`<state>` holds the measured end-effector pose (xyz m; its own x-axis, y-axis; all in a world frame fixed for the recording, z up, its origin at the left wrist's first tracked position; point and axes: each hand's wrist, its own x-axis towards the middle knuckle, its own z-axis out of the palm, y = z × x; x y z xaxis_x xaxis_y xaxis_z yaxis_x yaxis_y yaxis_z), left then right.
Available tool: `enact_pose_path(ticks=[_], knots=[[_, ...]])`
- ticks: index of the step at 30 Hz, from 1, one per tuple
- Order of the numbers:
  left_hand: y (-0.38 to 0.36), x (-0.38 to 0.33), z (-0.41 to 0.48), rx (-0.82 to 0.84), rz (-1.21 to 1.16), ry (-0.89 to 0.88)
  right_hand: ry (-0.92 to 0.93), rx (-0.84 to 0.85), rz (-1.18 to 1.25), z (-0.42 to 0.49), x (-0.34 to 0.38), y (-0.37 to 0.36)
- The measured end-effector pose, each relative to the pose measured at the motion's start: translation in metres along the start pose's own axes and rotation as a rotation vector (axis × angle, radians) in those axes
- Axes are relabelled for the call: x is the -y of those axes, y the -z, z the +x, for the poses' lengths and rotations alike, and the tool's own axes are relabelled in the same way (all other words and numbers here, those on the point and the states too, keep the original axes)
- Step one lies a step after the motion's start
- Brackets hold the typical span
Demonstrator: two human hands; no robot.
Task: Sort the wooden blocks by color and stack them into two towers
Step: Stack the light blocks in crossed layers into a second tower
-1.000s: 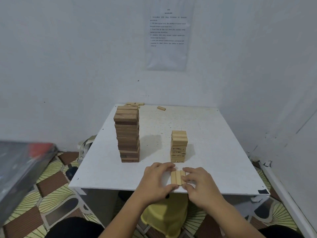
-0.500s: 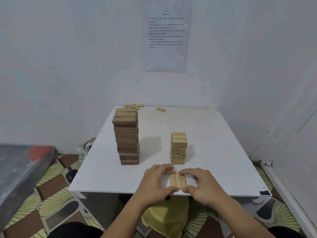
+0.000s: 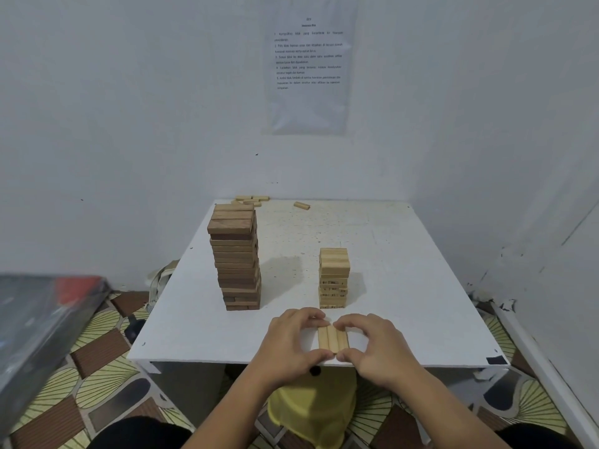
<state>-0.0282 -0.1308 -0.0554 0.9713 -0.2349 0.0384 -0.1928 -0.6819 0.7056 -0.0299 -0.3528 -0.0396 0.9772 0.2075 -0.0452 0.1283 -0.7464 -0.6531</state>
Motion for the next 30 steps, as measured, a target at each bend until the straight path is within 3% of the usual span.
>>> enact_pose_path(ticks=[22, 30], knots=[[0.008, -0.011, -0.003, 0.071, -0.059, 0.074, 0.004, 0.018, 0.016, -0.005, 0.013, 0.007], [0.026, -0.041, -0.015, 0.132, -0.090, -0.002, -0.008, 0.062, 0.127, -0.016, 0.018, 0.020]])
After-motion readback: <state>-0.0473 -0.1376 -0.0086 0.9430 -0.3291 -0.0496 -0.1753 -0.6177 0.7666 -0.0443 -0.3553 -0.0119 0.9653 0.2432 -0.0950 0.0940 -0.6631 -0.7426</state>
